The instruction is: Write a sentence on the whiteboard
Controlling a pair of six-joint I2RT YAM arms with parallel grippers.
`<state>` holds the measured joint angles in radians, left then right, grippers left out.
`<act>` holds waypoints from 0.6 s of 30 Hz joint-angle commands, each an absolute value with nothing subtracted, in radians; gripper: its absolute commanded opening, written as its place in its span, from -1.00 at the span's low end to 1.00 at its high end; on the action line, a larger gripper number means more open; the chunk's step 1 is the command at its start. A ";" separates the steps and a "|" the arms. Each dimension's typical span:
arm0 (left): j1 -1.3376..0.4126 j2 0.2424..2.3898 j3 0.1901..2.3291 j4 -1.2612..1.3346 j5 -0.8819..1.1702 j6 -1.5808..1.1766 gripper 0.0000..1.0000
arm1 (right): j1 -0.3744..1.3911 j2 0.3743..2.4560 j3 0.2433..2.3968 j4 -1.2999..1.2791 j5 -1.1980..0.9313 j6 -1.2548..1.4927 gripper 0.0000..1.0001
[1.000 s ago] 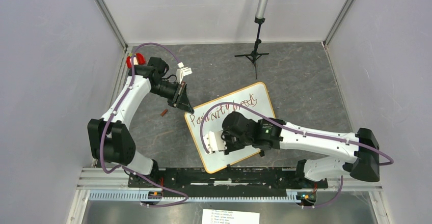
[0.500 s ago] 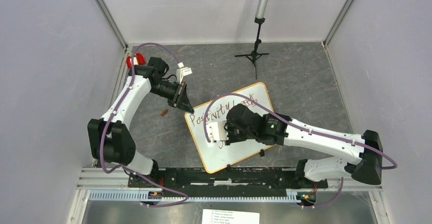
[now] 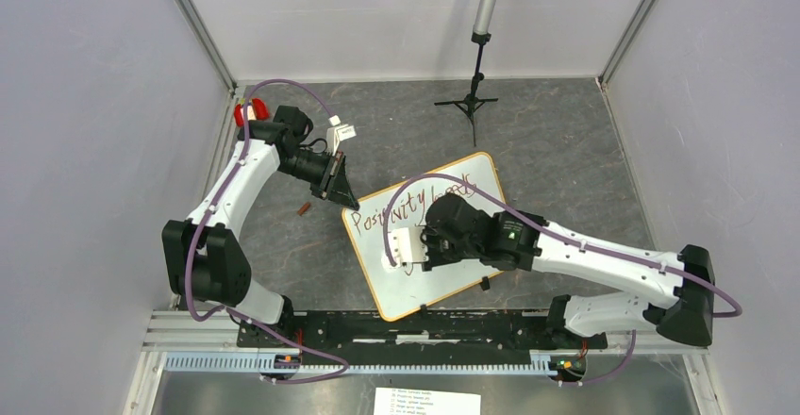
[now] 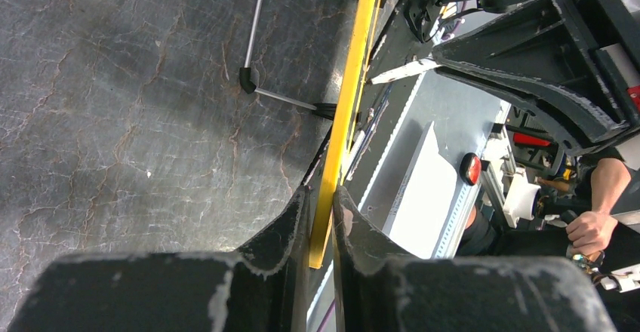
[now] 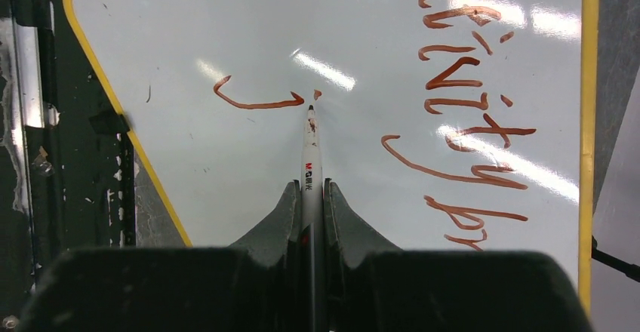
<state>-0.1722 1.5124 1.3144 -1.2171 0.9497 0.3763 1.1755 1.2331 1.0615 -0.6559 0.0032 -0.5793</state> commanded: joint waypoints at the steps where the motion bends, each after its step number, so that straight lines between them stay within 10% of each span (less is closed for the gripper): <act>1: -0.177 1.528 1.324 -1.200 0.926 0.352 -0.63 | 1.170 1.162 1.053 -0.673 -0.070 -0.594 -1.00; 18: -0.176 1.522 1.322 -1.199 0.923 0.347 -0.63 | 1.164 1.168 0.995 -0.613 0.014 -0.558 -1.00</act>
